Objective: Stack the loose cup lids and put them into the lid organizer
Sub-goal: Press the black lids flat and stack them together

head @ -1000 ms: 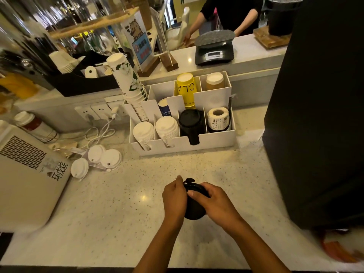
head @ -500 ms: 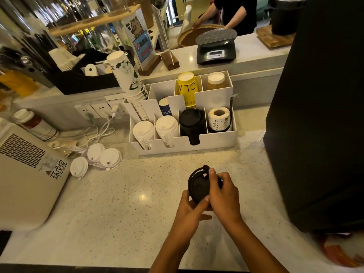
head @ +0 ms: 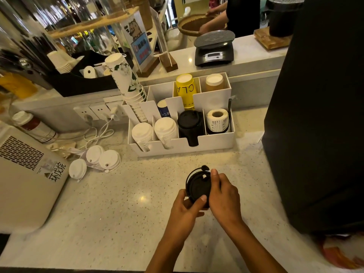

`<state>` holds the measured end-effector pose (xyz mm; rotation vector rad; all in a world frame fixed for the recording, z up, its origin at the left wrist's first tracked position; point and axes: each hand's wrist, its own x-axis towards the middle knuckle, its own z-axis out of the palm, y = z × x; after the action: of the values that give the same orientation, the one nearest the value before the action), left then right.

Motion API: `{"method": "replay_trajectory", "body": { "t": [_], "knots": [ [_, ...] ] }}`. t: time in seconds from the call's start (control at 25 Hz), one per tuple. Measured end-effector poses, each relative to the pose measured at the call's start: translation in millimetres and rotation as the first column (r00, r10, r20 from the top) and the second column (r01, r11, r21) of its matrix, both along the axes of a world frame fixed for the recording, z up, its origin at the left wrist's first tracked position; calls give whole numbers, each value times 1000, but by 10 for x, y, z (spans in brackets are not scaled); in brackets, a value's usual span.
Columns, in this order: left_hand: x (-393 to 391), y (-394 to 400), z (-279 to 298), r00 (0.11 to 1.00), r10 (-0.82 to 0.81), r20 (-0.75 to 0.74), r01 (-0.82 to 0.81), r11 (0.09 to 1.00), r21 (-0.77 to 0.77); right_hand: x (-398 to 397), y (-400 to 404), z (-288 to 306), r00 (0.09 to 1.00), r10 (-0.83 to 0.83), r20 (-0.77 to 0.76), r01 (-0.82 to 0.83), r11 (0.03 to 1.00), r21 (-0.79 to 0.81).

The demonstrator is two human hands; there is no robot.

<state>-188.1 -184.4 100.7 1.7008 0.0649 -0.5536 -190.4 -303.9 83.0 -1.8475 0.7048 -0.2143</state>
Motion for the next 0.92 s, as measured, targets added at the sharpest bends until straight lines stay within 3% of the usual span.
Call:
{"method": "replay_trajectory", "body": {
  "t": [0.2, 0.4, 0.64, 0.92],
  "knots": [
    [188, 144, 72, 993, 78, -86, -92, 982, -167, 1, 8, 6, 990, 144, -12, -142, 986, 83],
    [264, 140, 152, 1000, 12, 5, -11, 997, -77, 38, 16, 60, 993, 115, 7, -116, 990, 79],
    [198, 200, 219, 995, -96, 39, 97, 995, -39, 84, 127, 105, 999, 51, -10, -52, 995, -82],
    [301, 381, 206, 985, -156, 72, 149, 985, 90, 57, 422, 88, 986, 155, 69, -138, 971, -197]
  ]
}}
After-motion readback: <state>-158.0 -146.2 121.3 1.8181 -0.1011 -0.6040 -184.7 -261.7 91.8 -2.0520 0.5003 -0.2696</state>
